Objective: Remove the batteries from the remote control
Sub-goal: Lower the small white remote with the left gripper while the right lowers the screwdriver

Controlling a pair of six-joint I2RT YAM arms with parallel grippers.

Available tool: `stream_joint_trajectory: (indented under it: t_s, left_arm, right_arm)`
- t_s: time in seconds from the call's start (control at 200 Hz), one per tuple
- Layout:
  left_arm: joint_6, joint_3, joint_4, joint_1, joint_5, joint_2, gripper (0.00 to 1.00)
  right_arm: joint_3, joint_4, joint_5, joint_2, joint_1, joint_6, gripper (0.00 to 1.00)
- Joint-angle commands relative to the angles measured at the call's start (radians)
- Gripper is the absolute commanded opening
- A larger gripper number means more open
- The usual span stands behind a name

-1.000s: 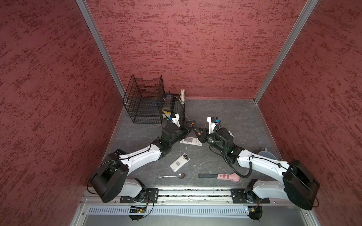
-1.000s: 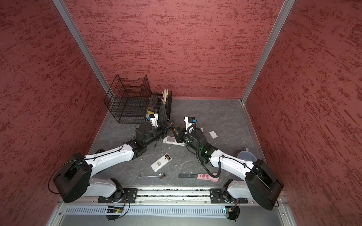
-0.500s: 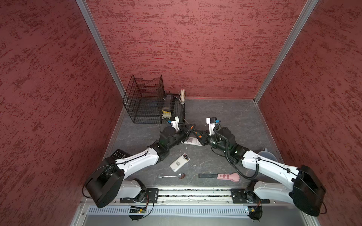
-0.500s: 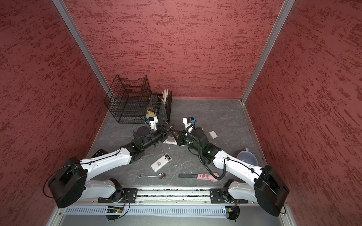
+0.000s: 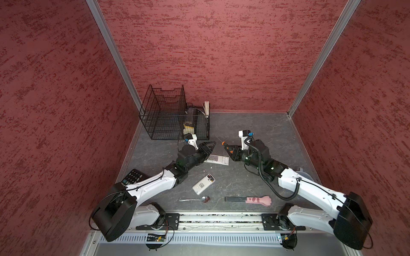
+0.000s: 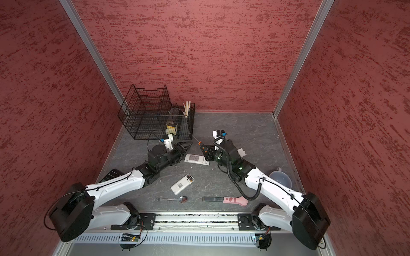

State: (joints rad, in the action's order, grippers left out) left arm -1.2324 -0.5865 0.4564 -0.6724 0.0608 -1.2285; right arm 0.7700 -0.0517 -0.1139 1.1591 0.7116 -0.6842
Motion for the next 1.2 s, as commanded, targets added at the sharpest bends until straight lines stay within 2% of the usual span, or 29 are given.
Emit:
stream_joint_trajectory:
  t_s: [0.0, 0.195, 0.361, 0.531, 0.631, 0.817, 0.972, 1.192]
  left_arm:
    - [0.053, 0.015, -0.075, 0.013, -0.031, 0.062, 0.47]
    - [0.106, 0.047, -0.251, 0.048, -0.046, 0.209, 0.49]
    - [0.133, 0.057, -0.436, 0.125, 0.032, 0.293, 0.53]
    - [0.176, 0.052, -0.569, 0.194, 0.129, 0.294, 0.54]
    - [0.2, 0.05, -0.615, 0.204, 0.146, 0.283, 0.54]
    - [0.226, 0.046, -0.662, 0.206, 0.189, 0.229, 0.55]
    - [0.253, 0.038, -0.694, 0.196, 0.213, 0.172, 0.54]
    - [0.3, 0.03, -0.768, 0.118, 0.151, 0.136, 0.5]
  right_arm:
    - [0.047, 0.123, -0.042, -0.03, -0.004, 0.018, 0.0]
    - [0.092, 0.324, -0.128, -0.044, -0.007, 0.057, 0.0]
    - [0.114, 0.456, -0.195, -0.063, -0.007, 0.165, 0.0]
    - [0.131, 0.557, -0.237, -0.075, 0.002, 0.244, 0.0]
    - [0.13, 0.581, -0.294, -0.065, 0.009, 0.255, 0.0]
    - [0.153, 0.678, -0.29, -0.022, 0.071, 0.302, 0.0]
    - [0.154, 0.707, -0.256, 0.006, 0.134, 0.286, 0.0]
    - [0.09, 0.692, -0.233, 0.006, 0.158, 0.113, 0.0]
